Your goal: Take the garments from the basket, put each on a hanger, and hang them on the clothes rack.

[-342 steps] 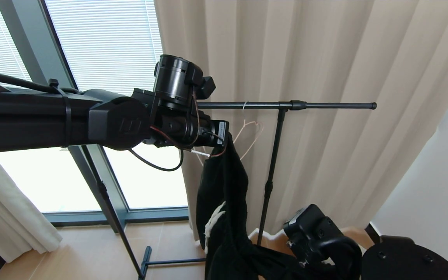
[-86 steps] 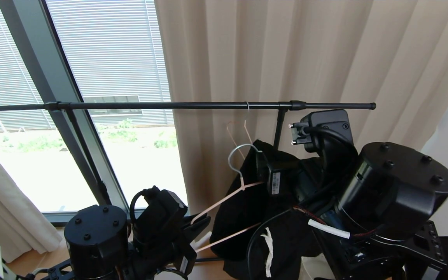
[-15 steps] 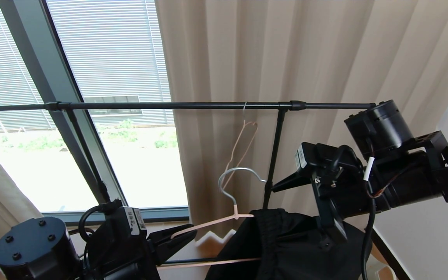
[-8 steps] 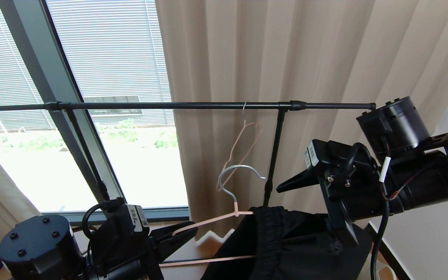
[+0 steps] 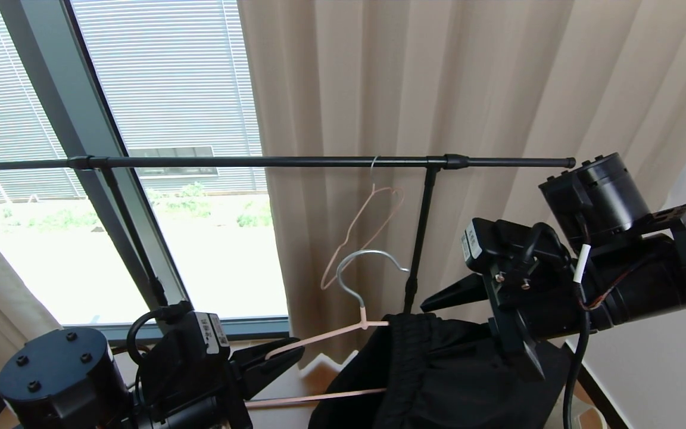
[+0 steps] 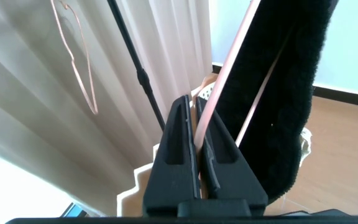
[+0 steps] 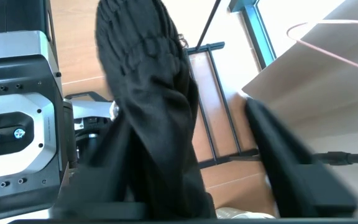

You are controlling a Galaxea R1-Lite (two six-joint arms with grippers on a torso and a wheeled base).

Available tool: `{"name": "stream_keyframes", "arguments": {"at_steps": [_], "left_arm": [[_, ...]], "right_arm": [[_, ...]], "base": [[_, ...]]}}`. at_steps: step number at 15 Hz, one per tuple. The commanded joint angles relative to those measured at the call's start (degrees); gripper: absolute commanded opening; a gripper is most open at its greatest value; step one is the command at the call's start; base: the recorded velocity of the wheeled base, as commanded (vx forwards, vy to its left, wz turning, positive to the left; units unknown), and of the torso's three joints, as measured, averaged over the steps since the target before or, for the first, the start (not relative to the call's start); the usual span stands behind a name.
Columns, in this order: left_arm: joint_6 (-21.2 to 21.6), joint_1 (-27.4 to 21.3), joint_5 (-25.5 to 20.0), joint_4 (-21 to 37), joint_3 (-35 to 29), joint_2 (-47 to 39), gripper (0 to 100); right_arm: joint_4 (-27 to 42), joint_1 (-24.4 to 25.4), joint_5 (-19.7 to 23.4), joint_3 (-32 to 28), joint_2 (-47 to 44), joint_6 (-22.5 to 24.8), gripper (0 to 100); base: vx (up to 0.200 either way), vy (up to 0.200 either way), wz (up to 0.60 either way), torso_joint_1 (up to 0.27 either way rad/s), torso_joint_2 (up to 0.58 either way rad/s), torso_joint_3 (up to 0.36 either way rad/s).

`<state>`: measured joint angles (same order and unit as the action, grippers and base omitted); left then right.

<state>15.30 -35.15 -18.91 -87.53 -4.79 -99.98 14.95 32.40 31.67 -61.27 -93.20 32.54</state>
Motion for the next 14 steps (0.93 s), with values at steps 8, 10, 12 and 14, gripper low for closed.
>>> {"name": "stream_keyframes", "arguments": {"at_steps": [8,10,12,14], "left_arm": [[0.35,-0.1,-0.08,-0.01,-0.04,-0.22,0],[0.35,-0.1,-0.08,-0.01,0.75,-0.04,0],[0.35,-0.19,-0.08,-1.33,1.45,0.04,100],[-0.01,-0.19,-0.08,-2.47,1.63,0.04,100]], "right_arm": [[-0.36,-0.06,-0.29,2.91,2.93,0.16,0],[-0.44,-0.06,-0.38,2.73,3.02,0.16,0],[-0.53,-0.06,-0.38,2.38,3.02,0.16,0],[-0.53,-0.06,-0.38,2.3,3.02,0.07,0]], "base": [[0.0,0.0,0.0,0.0,0.0,0.0],[0.0,0.0,0.0,0.0,0.0,0.0],[0.0,0.0,0.0,0.0,0.0,0.0],[0.0,0.0,0.0,0.0,0.0,0.0]]}}
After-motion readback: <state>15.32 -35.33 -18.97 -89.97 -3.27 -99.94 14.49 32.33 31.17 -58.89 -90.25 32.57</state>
